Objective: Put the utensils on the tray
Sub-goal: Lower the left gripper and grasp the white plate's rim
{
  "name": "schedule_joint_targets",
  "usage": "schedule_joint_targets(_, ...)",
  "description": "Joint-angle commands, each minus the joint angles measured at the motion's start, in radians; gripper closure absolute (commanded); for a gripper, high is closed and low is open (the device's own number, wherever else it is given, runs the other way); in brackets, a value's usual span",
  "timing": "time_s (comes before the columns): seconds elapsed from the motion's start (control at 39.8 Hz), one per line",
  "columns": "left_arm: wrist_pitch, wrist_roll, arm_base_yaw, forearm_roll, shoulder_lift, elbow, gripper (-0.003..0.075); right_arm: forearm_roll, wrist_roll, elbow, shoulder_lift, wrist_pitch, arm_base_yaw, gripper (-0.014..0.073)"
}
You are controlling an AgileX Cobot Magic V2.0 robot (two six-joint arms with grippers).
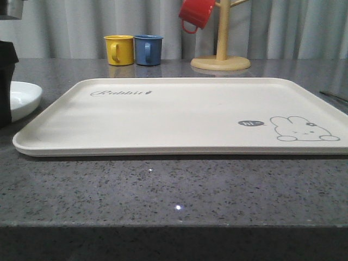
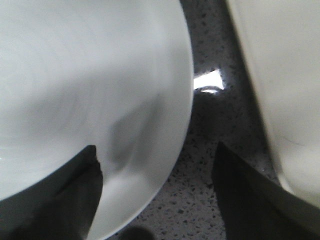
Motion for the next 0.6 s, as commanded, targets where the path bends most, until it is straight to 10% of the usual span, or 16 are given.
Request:
schedule_joint_targets(0.0, -0.009, -0.003, -0.006, 0.005, -0.015, -0.031, 0.0337, -0.007, -0.006, -0.031, 0.019, -0.075, -0.004, -0.0059)
schedule_joint_targets(0.4, -0.009, -0.003, -0.008, 0.050, -0.001, -0.035, 0.0729, -0.007, -0.006, -0.031, 0.019, -0.075, -0.004, -0.0059)
schedule_joint_targets(0.58, 0.019, -0.003, -0.008, 0.087, -0.003, -0.059, 0.0738, -0.007, -0.006, -0.031, 0.019, -0.075, -0.004, -0.0059)
